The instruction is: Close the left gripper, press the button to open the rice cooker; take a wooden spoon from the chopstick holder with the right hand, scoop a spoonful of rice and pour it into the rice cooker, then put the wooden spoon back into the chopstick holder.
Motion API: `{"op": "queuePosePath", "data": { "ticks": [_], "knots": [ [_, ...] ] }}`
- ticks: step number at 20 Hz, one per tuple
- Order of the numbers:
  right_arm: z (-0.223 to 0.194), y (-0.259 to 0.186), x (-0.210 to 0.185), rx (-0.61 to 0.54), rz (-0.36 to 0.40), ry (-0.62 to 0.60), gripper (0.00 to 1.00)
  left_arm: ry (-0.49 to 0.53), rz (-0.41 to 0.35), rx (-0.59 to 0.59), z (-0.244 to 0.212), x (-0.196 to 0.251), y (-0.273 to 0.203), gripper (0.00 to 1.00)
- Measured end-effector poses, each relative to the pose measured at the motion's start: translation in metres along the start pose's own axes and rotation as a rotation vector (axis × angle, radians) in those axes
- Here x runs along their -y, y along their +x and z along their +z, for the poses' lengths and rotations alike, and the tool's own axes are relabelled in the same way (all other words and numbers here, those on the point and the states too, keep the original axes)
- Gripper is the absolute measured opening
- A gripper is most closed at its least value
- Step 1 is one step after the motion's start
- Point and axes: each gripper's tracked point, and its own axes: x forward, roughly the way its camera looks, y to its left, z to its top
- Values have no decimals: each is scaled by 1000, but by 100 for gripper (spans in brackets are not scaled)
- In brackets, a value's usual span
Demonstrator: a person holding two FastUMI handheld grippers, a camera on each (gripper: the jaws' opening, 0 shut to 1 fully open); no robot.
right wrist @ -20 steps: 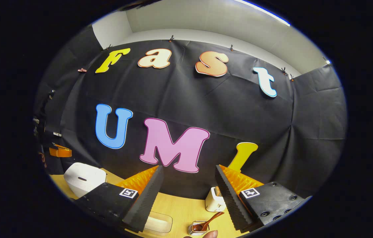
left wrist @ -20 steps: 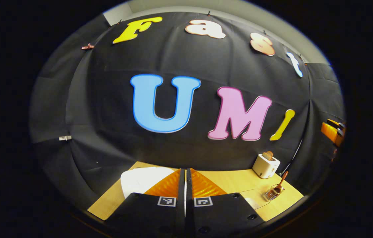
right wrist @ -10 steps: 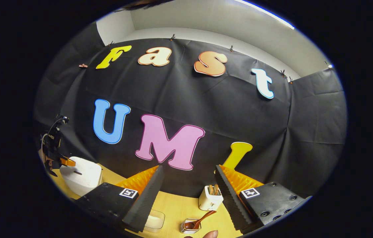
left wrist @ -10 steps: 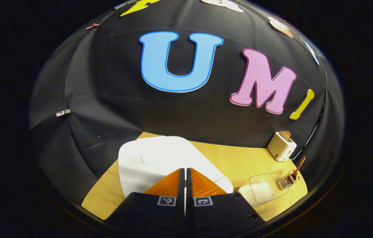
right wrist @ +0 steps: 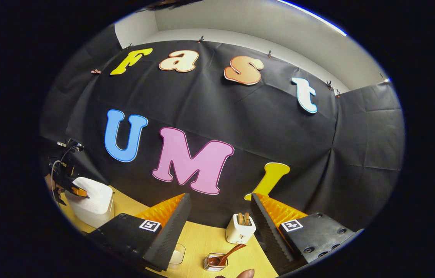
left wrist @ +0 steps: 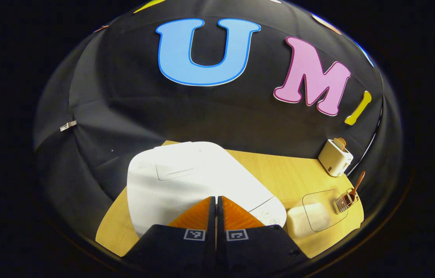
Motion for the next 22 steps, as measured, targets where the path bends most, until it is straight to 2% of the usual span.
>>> {"op": "queuePosePath", "data": {
  "ticks": [1,7,12,16,18,22],
  "knots": [
    [0,0,0,-2,1,2,96,5,2,-10,-3,0,2,5],
    [-2,2,0,-4,-4,0,96,-30,-7,-43,-12,0,3,6],
    [-3,0,-3,-6,-3,3,96,-3,-5,-98,-21,1,9,6],
    [-1,-4,-2,0,-6,1,96,-4,-15,-76,-16,3,3,6],
    [-1,-6,0,0,-7,-4,96,-1,-14,-15,2,2,-5,6],
    [-1,-6,3,1,-10,5,96,-3,6,184,61,-3,-24,6]
  ]
}}
